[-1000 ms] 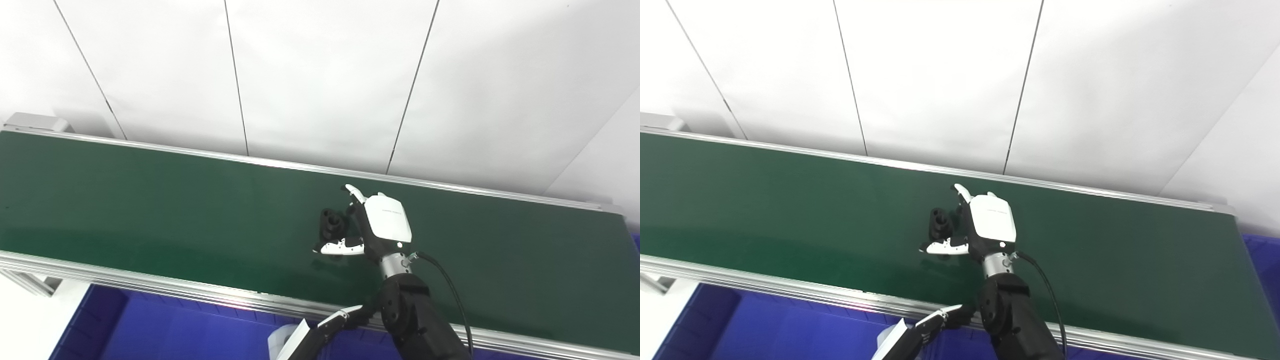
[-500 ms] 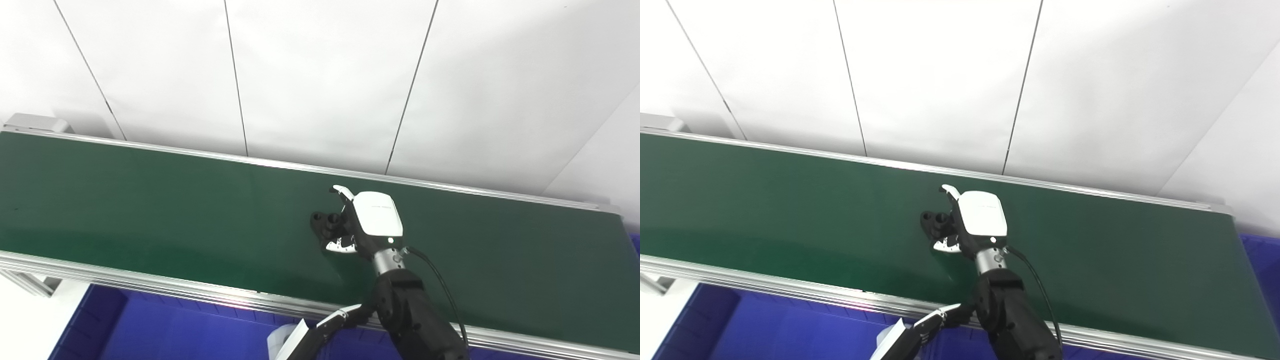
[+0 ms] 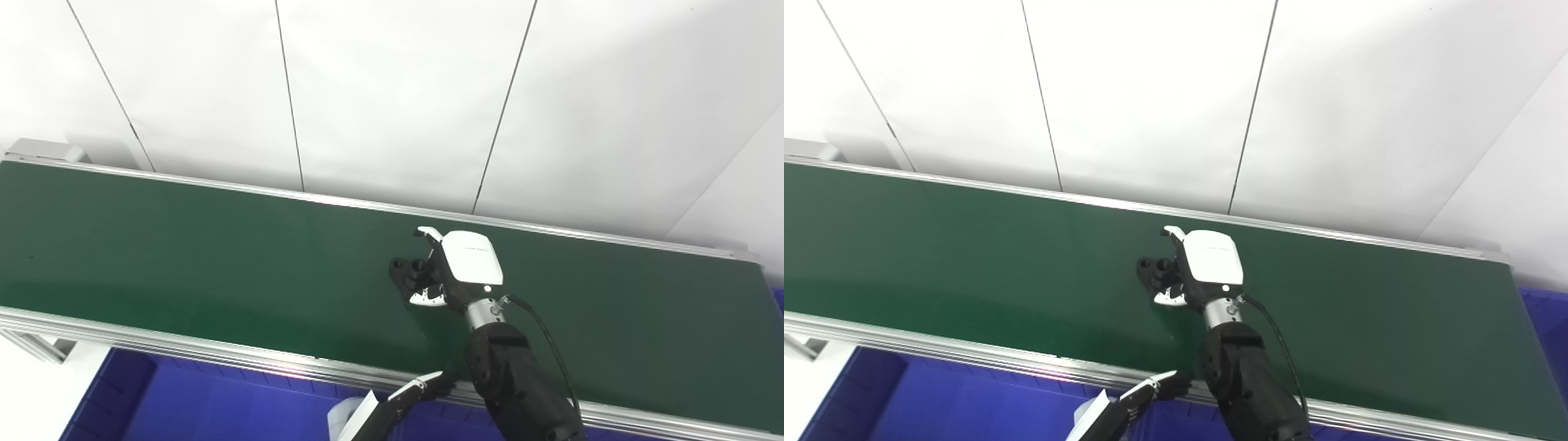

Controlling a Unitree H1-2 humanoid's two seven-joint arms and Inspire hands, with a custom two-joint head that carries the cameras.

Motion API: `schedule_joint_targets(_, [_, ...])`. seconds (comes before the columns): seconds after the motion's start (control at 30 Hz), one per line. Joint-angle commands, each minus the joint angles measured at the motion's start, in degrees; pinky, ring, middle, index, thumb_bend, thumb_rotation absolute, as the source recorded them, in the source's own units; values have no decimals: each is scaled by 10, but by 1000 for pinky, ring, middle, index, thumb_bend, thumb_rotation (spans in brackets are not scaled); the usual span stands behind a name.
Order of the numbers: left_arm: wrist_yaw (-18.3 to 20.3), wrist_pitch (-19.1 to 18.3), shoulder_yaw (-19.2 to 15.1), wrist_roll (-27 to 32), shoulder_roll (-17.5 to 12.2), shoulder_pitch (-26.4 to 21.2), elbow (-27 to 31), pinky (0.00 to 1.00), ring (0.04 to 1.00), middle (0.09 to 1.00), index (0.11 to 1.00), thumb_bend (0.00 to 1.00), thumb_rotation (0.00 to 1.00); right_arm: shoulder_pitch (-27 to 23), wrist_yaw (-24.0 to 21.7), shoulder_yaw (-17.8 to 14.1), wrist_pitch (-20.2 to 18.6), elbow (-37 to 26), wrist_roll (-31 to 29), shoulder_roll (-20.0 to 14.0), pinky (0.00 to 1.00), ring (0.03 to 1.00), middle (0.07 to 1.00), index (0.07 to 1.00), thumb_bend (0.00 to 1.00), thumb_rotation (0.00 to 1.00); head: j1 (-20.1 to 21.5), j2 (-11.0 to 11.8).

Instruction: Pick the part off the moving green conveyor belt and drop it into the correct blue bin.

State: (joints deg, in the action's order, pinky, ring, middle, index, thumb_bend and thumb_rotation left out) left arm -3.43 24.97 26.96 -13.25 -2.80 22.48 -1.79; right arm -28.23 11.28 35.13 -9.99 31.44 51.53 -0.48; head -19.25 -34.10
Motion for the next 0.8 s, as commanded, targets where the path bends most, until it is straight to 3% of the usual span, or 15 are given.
schedule_joint_targets(0.0, [1, 19, 0, -3, 5, 1, 14, 871, 850, 865, 847, 978, 836, 18, -31, 0, -14, -14, -5, -9, 587, 461, 466, 796, 537, 0, 0, 0])
schedule_joint_targets(0.4, [3, 19, -1, 2, 4, -2, 11, 868, 850, 865, 849, 980, 835, 67, -82, -42, -6, -191, -40, -31, 611, 485, 438, 752, 534, 0, 6, 1])
schedule_joint_targets(0.57, [2, 19, -1, 0, 2, -3, 11, 868, 850, 865, 851, 980, 842, 79, -106, -52, -10, -247, -34, -34, 645, 494, 445, 680, 531, 0, 8, 1])
schedule_joint_targets(0.6, [1, 19, -1, -1, 2, -2, 12, 864, 848, 864, 849, 979, 842, 82, -108, -55, -9, -256, -34, -34, 642, 494, 445, 589, 525, 0, 8, 0])
schedule_joint_targets(0.67, [1, 19, -1, -2, 2, -1, 14, 863, 847, 864, 848, 979, 843, 86, -106, -63, 4, -269, -47, -33, 544, 459, 430, 534, 519, 0, 8, 1])
schedule_joint_targets(0.73, [1, 19, -2, -3, 2, -1, 14, 861, 848, 864, 848, 981, 844, 90, -108, -73, 16, -276, -68, -31, 284, 309, 419, 507, 522, 0, 8, 1])
schedule_joint_targets(0.77, [0, 19, -2, -5, 2, -1, 14, 861, 848, 864, 849, 982, 845, 92, -110, -75, 18, -281, -75, -31, 236, 271, 438, 498, 525, 0, 8, 1])
